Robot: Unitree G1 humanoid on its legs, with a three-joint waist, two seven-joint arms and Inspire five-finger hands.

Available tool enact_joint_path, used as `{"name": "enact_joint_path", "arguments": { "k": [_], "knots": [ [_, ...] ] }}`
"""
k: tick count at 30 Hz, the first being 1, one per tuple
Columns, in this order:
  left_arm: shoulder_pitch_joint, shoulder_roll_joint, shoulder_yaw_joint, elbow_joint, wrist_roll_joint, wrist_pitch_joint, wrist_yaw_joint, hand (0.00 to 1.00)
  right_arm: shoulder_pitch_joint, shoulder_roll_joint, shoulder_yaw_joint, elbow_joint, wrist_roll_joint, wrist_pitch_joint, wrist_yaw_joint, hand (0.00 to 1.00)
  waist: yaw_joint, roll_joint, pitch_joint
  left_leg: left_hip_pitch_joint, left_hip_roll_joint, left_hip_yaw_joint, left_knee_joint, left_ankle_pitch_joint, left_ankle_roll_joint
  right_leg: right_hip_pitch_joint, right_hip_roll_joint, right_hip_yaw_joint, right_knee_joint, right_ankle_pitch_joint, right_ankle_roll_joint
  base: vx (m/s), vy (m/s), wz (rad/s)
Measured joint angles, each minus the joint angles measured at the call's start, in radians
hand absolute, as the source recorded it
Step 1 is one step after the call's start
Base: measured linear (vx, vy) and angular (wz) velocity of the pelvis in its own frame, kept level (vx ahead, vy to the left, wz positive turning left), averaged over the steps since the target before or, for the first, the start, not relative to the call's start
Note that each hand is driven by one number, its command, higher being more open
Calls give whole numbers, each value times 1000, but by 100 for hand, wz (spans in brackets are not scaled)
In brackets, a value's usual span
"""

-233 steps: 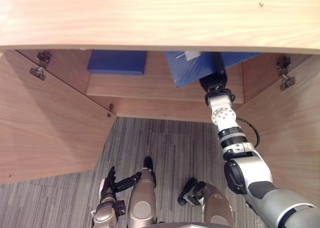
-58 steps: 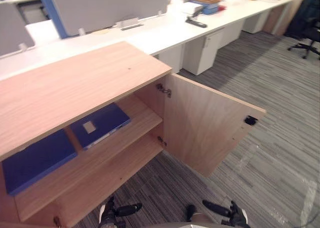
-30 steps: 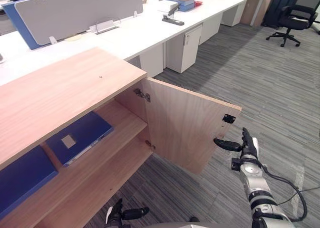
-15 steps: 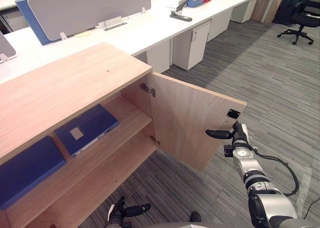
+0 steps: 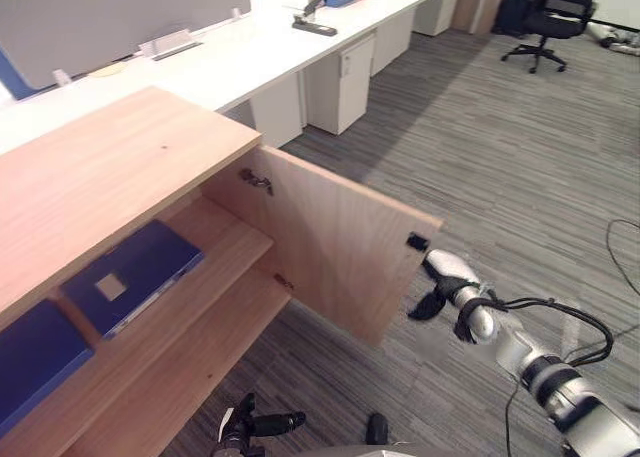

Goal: Walk over to the cabinet, pick up the folder, carry it to the office cabinet, place the folder inside the office cabinet, then close the office cabinet door

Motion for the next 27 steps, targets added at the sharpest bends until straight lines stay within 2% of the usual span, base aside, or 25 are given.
{"name": "enact_joint_path", "arguments": {
  "k": [2,4,5,8,10,11,13,16,19,22,27],
  "knots": [
    [-4,2,-16,2,16,0,-8,100,0,-28,127,-75,-31,-80,120,100,2,1,-4,0,14,-9,0,1,-1,0,14,-2,0,-5,-11,8,-66,-2],
    [-8,-1,-17,2,27,-1,-11,100,12,-26,211,-131,-28,-130,202,100,12,3,-8,-1,19,-20,-2,4,-1,0,21,-5,0,-9,-16,18,-41,4],
    [-12,-2,-17,2,35,-1,-11,100,27,-22,242,-171,-28,-179,245,100,20,5,-9,-2,19,-21,-5,7,0,0,21,-7,0,-9,-17,18,-23,6],
    [-12,0,3,5,36,-1,-7,100,49,-6,274,-246,-30,-254,291,100,25,5,-13,-3,15,-22,-10,7,-1,0,16,-11,0,-5,-19,7,22,6],
    [-12,2,28,19,35,0,-3,100,48,4,268,-268,-28,-255,289,100,26,-6,-24,-2,10,-22,-10,7,-1,0,11,-10,0,-3,-16,-12,49,0],
    [-10,7,59,23,36,1,30,100,48,6,266,-271,-28,-254,280,100,28,-13,-33,-2,9,-21,-10,7,-1,0,10,-9,0,-2,-15,-14,47,0],
    [8,47,59,41,58,1,26,100,48,14,254,-271,-28,-246,272,100,34,-28,-48,-2,5,-21,-11,6,0,0,6,-8,0,-1,-13,-13,48,0],
    [40,64,62,51,70,3,26,100,48,31,242,-271,-28,-239,268,100,40,-38,-54,-3,-4,-23,-13,5,1,-2,-3,-6,0,4,-7,-21,57,-1],
    [51,63,64,61,69,3,21,100,65,71,235,-254,-28,-228,260,100,58,-34,-52,-7,-8,-34,-11,6,1,1,-9,-15,0,5,-6,-33,37,12],
    [59,51,96,61,68,2,20,100,113,159,189,-166,-28,-217,257,100,74,-19,-46,-17,-10,-74,-11,9,4,14,-17,-50,0,-1,-4,-37,5,33],
    [69,17,138,59,54,-2,21,100,205,323,34,113,-40,-156,215,100,87,3,-40,-43,-19,-177,-12,22,13,49,-37,-146,0,-24,10,-30,-1,60]
  ]
}}
